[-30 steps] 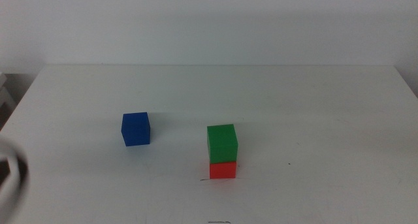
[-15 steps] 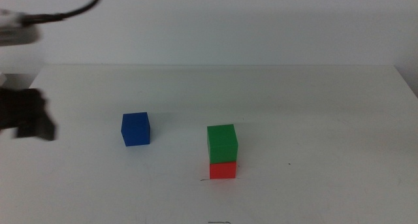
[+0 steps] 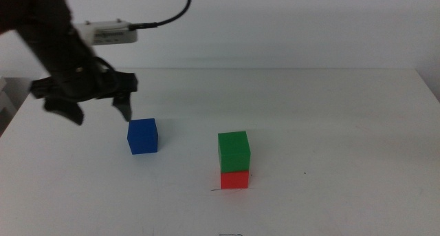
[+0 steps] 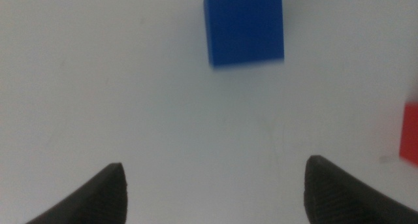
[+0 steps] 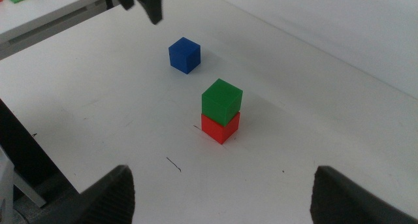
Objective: Stack red cubes first, then green, then blue cubes in a specific spot.
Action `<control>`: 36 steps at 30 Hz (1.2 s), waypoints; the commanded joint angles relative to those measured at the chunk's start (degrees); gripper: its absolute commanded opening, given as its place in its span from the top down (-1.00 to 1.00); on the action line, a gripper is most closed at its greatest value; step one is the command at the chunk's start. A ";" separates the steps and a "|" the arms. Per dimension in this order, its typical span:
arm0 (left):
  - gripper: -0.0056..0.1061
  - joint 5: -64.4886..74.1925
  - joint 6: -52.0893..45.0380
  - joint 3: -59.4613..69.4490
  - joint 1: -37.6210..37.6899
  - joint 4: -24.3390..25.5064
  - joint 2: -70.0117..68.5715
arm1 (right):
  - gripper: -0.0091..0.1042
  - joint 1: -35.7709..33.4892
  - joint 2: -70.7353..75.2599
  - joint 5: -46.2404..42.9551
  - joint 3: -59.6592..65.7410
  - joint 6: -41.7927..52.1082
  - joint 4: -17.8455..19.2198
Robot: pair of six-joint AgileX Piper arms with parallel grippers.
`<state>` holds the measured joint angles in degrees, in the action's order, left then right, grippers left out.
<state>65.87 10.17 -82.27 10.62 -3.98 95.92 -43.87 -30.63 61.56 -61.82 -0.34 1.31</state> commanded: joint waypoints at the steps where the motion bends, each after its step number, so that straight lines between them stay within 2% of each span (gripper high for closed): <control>1: -0.73 -0.79 -0.36 -5.28 0.37 -0.08 1.87 | -0.49 0.18 -0.42 -4.05 -1.04 0.66 0.68; 9: -0.73 -0.76 -1.40 -12.97 0.37 -2.15 12.01 | -0.49 0.18 -0.42 -4.05 -1.04 0.66 0.68; 12: -0.73 -2.35 -1.48 -13.00 0.37 -3.91 13.86 | -0.49 0.18 -0.42 -4.05 -1.04 0.66 0.68; 28: -0.71 -8.88 -1.47 -13.12 0.75 -5.62 21.04 | -0.49 0.18 -0.42 -4.05 -1.04 0.66 0.68; 33: -0.54 -10.12 -1.38 -13.12 1.10 -5.11 22.53 | -0.49 0.18 -0.42 -4.05 -1.04 0.66 0.68; 36: -0.27 -10.83 0.17 -13.12 1.10 -4.81 22.95 | -0.49 0.18 -0.42 -4.05 -1.04 0.66 0.68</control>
<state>56.24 9.13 -93.74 11.50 -8.26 122.26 -43.87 -30.63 61.56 -61.82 -0.34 1.31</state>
